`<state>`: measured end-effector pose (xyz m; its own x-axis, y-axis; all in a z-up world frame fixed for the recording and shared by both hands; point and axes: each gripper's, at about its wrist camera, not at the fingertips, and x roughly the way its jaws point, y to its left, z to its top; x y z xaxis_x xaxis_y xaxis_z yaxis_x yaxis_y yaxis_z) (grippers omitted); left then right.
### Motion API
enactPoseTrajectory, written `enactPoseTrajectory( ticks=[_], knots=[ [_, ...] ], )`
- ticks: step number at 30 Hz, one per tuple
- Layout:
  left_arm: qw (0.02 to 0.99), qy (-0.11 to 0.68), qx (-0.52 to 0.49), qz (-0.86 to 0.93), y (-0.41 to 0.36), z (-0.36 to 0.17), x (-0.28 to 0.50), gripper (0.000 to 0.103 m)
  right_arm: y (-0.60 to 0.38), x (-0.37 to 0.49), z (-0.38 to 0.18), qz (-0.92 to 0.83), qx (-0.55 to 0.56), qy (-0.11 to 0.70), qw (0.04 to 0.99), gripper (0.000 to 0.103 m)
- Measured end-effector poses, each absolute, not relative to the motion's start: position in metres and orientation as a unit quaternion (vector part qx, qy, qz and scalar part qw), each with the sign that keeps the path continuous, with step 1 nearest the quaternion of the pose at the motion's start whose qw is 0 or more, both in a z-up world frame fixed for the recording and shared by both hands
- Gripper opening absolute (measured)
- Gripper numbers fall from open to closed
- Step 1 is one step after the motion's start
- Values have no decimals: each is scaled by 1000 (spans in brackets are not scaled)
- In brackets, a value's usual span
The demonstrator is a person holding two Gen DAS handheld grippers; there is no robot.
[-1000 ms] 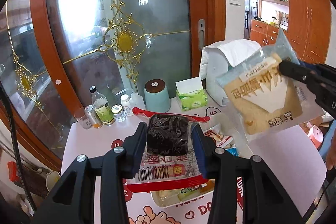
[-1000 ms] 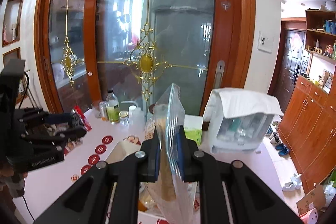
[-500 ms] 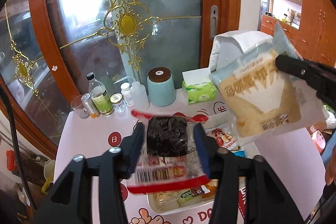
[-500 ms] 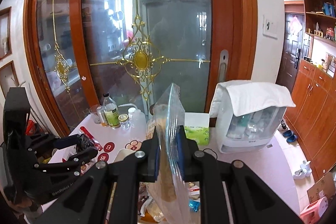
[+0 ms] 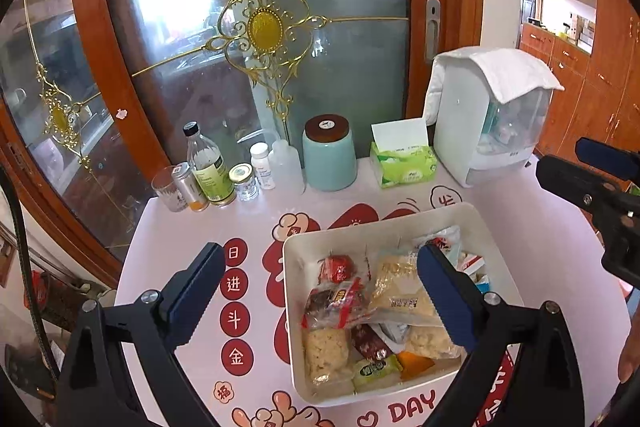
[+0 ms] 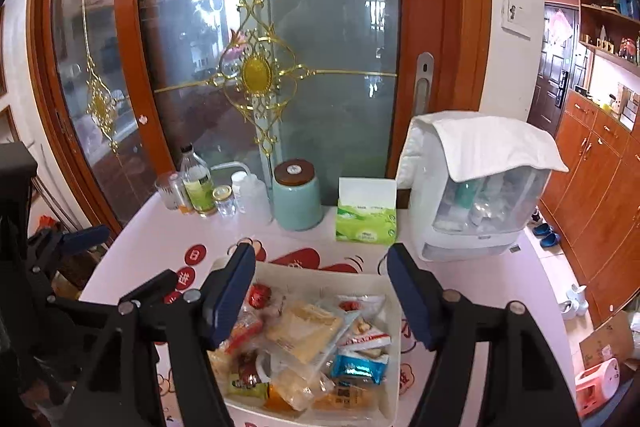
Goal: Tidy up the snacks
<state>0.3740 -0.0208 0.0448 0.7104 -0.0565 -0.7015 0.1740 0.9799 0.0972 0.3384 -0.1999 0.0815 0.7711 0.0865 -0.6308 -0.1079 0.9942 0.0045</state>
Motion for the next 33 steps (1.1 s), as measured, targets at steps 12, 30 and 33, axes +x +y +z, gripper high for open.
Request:
enactPoseTrajectory(
  ticks=[12, 30, 33],
  knots=[
    [916, 386, 90, -56, -30, 40, 323, 96, -208, 298, 58, 49, -10, 371, 927, 69],
    [911, 409, 36, -41, -22, 31, 174, 96, -223, 170, 23, 65, 50, 412, 908, 69],
    [912, 407, 30, -35, -19, 30, 152, 96, -223, 150, 17, 63, 52, 418, 905, 69]
  ],
)
